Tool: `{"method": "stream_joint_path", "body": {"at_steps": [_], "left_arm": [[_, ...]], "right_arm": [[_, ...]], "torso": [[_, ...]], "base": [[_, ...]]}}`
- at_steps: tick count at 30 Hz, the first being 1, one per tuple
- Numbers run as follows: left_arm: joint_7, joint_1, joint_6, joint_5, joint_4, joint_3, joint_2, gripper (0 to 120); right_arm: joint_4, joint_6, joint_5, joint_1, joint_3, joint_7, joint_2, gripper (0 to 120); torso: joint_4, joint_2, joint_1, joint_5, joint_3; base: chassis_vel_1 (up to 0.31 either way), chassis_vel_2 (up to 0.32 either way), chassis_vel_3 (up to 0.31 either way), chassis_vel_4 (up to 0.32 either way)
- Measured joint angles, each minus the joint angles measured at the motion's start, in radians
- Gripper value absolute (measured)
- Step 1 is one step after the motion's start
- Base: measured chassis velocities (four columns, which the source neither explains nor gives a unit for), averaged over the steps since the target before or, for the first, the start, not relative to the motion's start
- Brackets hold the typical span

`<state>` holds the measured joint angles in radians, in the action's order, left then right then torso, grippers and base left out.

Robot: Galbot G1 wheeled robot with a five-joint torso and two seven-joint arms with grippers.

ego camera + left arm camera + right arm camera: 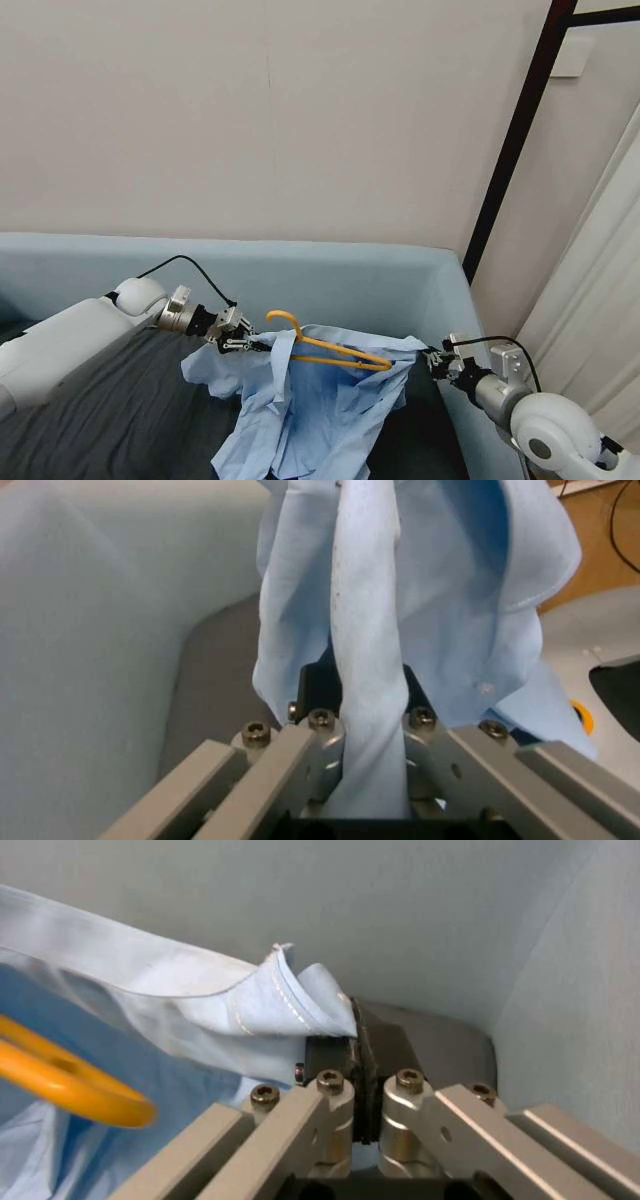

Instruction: Pick up the clothes from the sofa and hang them on the clothes hanger.

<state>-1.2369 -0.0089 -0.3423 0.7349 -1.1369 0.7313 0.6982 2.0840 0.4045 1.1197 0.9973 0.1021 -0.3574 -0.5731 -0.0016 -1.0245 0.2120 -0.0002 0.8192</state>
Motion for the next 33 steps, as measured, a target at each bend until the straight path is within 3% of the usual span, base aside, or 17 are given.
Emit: {"method": "stream_joint_path", "body": {"at_steps": [20,25,33], "left_arm": [[0.088,0.008,0.028,-0.051,0.008,0.009,0.011,1],[0.127,-0.017,0.038,-0.057,0.039,0.039,0.072,1],[0.116,-0.062,0.054,0.017,0.054,0.087,0.135,1]], "right_arm": [[0.172,-0.003,0.007,0.0,0.001,-0.038,0.048,0],[0.259,0.011,0.033,-0.013,-0.005,-0.058,0.062,0],[0.24,0.012,0.057,-0.08,-0.023,-0.066,0.087,0]], "torso": [[0.0,0.0,0.0,0.0,0.0],[0.0,0.0,0.0,0.0001,0.0],[-0.0001,0.0,0.0,0.0004,0.0]], "base": [[0.0,0.0,0.0,0.0],[0.0,0.0,0.0,0.0],[0.0,0.0,0.0,0.0]]}}
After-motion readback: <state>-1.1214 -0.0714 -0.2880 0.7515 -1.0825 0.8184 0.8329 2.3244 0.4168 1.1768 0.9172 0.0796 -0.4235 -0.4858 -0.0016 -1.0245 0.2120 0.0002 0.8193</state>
